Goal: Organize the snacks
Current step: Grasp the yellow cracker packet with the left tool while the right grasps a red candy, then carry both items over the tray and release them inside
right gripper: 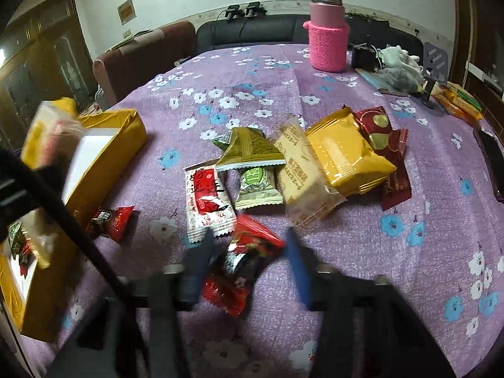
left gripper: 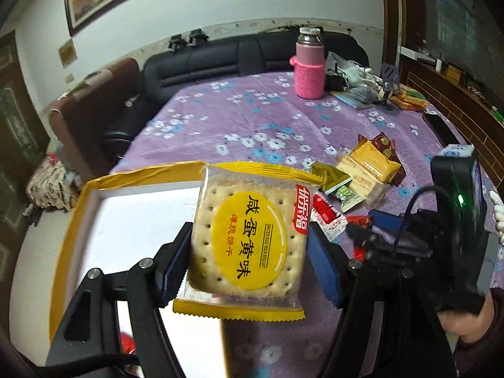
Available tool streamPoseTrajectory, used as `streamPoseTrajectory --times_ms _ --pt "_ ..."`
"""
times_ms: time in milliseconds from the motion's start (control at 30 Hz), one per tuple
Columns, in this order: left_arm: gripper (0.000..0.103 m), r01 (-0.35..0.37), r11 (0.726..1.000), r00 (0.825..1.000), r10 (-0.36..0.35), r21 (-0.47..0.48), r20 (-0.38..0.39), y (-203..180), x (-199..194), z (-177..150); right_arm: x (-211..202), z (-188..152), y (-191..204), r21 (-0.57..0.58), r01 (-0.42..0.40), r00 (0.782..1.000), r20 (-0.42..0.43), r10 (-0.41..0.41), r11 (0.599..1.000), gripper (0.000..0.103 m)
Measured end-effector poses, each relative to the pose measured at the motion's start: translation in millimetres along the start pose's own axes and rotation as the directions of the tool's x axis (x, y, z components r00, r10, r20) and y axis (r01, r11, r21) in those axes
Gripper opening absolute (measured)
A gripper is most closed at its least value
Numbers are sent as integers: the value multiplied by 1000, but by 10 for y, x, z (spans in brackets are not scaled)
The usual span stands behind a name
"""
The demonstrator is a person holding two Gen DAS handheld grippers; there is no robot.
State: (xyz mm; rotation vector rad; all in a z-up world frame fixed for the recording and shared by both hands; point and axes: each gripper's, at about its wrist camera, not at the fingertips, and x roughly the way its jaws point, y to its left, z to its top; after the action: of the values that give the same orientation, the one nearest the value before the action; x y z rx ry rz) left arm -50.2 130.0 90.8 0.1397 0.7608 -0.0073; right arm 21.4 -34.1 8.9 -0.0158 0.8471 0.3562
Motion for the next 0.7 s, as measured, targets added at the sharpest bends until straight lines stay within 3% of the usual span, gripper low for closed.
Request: streamPoseTrajectory --times_ms 300,700 --pt "71 -48 998 998 50 -39 39 204 -288 -167 -53 -24 -108 94 -39 999 16 38 995 23" --pt "71 -60 991 996 67 -122 58 608 -466 -357 -367 -104 103 79 -35 998 47 31 996 13"
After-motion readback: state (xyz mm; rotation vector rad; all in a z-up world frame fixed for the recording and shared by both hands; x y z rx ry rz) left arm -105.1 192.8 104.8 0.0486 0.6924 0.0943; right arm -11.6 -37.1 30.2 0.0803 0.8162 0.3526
